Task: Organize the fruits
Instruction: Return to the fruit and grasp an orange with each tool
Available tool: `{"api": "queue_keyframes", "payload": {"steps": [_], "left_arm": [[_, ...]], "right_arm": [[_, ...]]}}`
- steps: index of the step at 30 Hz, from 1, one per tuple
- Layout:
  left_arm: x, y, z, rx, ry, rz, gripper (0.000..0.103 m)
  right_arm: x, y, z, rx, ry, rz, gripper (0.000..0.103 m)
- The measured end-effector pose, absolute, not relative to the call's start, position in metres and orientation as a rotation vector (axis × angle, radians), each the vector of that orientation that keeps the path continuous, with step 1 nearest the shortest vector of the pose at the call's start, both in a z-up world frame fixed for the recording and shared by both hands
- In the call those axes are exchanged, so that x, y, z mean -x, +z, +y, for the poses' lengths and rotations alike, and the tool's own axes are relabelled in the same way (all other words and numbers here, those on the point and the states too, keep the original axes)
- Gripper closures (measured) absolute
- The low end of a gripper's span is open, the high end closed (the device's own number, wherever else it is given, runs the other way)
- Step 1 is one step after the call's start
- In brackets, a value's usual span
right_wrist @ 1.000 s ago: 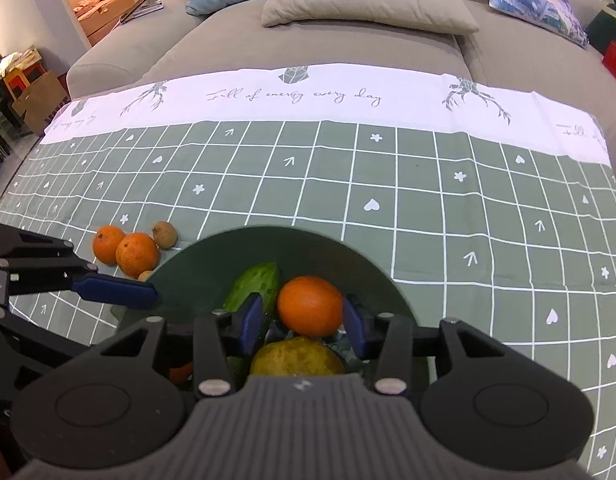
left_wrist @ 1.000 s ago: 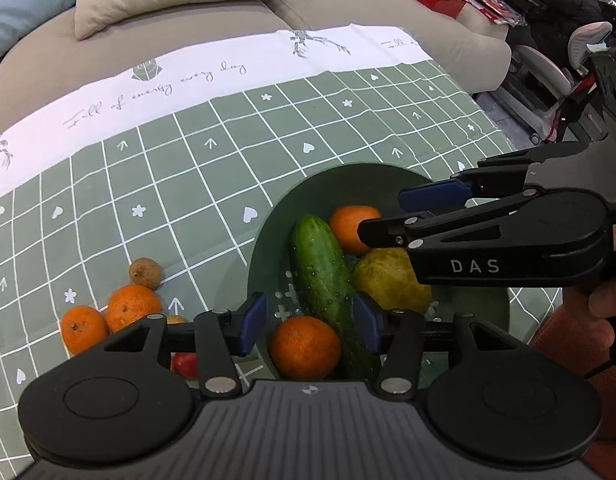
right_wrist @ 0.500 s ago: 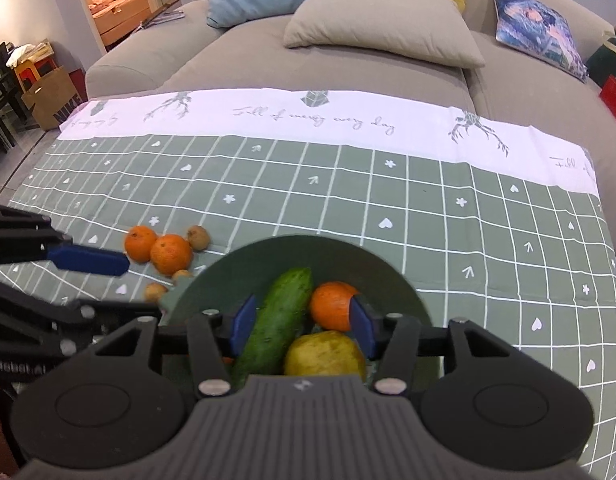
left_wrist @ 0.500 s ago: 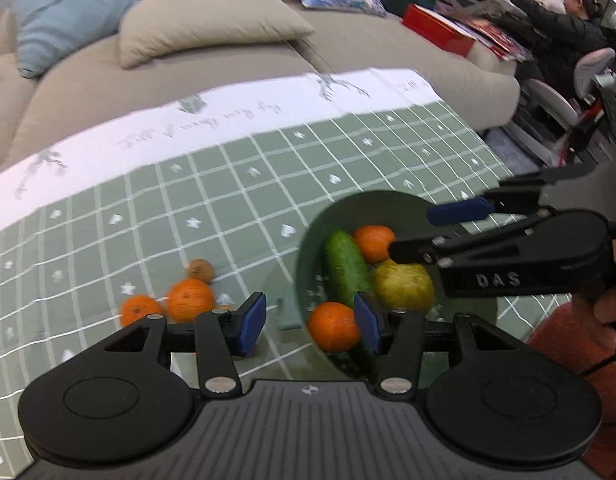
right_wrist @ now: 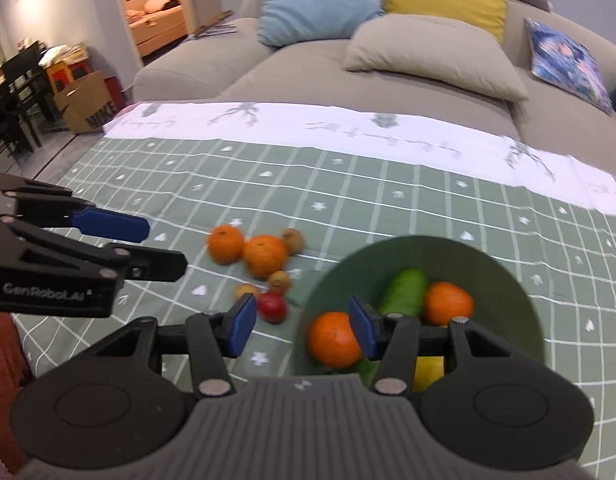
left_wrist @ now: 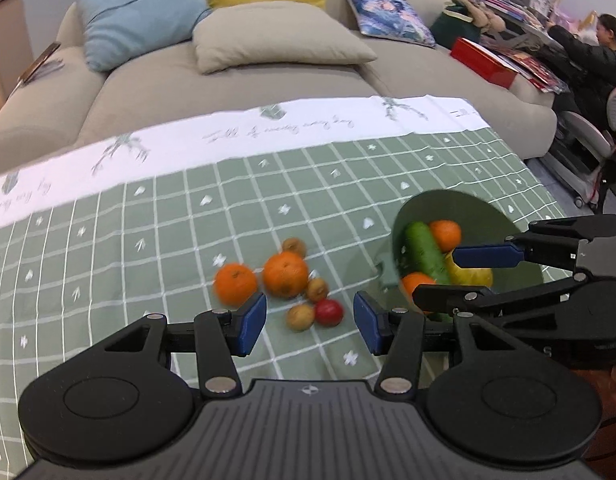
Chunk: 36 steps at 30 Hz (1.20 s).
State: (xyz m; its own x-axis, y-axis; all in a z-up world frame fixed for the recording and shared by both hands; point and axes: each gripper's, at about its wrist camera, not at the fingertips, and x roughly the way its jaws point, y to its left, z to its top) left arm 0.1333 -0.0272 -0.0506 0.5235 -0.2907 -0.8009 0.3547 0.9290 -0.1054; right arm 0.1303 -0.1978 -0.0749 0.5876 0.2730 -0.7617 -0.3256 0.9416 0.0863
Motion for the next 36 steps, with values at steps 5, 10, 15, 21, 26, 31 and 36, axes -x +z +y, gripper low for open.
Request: {"api": "queue_keyframes", "payload": {"steps": [5, 10, 15, 21, 26, 31, 36], "left_arm": [[-0.132, -0.06, -0.012, -0.06, -0.361, 0.959, 0.044], [-0.139, -0.066, 0.001, -0.05, -0.35, 0.944, 0.044], [-0.155, -0.074, 0.009, -0.043, -0.34, 0.952, 0.044], [-0.179, -0.094, 0.015, -0.034, -0.339, 1.001, 0.047], [-0.2, -0.116, 0.023, 0.008, -0.339, 1.058, 0.047], [-0.212, -0.126, 0.018, -0.056, -0.369, 1.061, 0.047], [-0.231, -0.136, 0.011, -0.071, -0.385, 1.103, 0.047]], "right_arm": [[-0.129, -0.079, -0.174, 0.145, 0.418, 0.864, 0.058], [-0.142, -0.079, -0.16, 0.199, 0.467, 0.855, 0.059], [-0.163, -0.083, -0.151, 0.209, 0.493, 0.869, 0.059], [-0.194, -0.101, -0.132, 0.257, 0.506, 0.924, 0.059], [-0.217, -0.121, -0.123, 0.274, 0.525, 0.983, 0.059], [-0.237, -0.14, -0.116, 0.296, 0.553, 1.037, 0.059], [-0.248, -0.152, -0.113, 0.304, 0.561, 1.067, 0.059]]}}
